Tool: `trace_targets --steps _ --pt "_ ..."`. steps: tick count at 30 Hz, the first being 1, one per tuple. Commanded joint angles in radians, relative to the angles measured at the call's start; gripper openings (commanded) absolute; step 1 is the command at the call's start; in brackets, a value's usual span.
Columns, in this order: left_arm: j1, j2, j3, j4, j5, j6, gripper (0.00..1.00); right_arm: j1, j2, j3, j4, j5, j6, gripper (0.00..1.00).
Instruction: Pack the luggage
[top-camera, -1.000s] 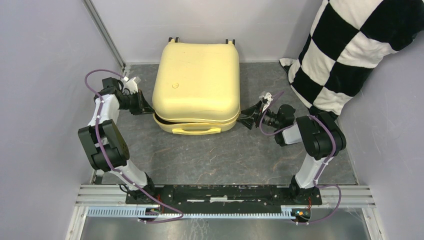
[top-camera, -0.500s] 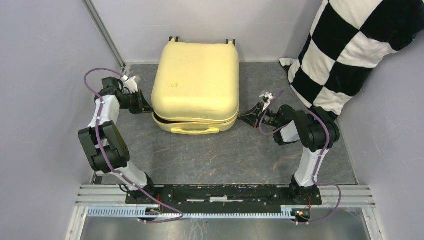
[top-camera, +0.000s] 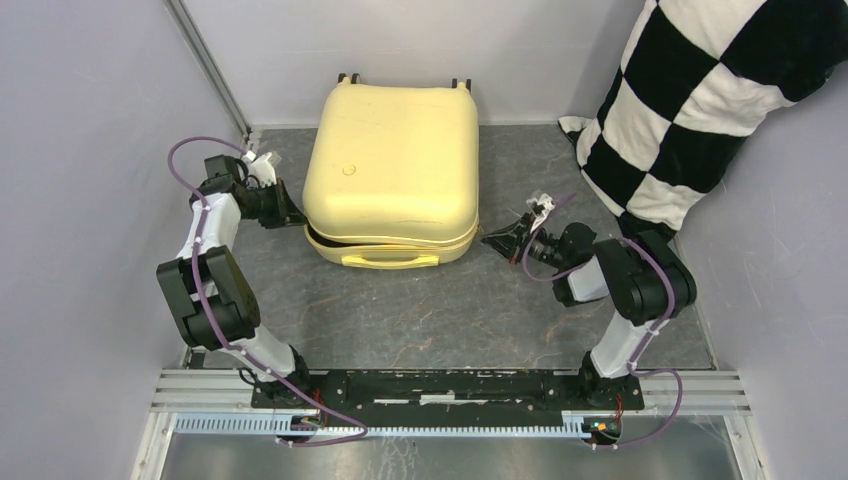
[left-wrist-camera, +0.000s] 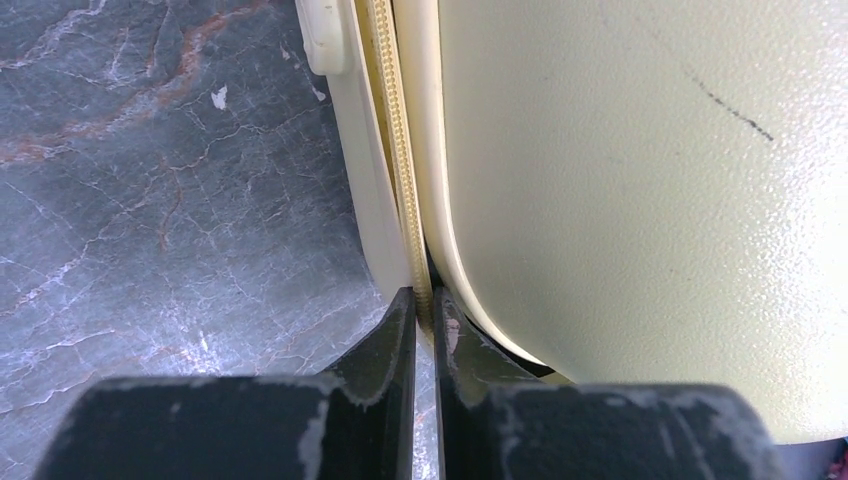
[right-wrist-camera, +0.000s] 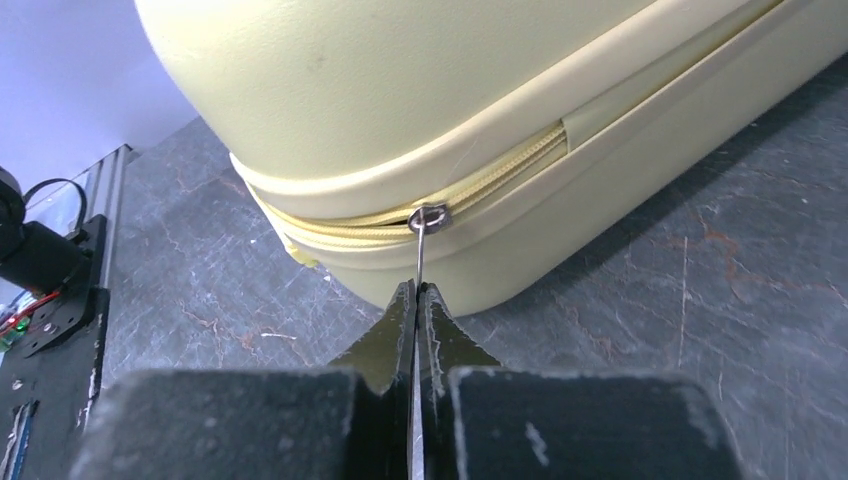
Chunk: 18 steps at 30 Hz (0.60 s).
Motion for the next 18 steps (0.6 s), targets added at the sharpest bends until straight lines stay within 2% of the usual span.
trace_targets --steps 1,4,6,18 --pt "-0.029 -0.059 -0.031 0.065 -0.004 -0.045 0.02 0.062 -0.185 -0.089 -0.13 0.061 -0.195 0.0" --pt "-0.034 -0.076 -0.049 0.091 0.01 -0.072 0.02 0.173 -0.294 -0.07 -0.513 0.211 -0.427 0.0" --pt "-0.046 -0.079 -0.058 0.103 0.014 -0.086 0.02 0.247 -0.342 -0.076 -0.614 0.292 -0.497 0.0" --pt "-0.104 -0.109 -0.11 0.131 0.011 -0.122 0.02 0.536 -0.548 -0.194 -0.622 0.64 -0.38 0.0"
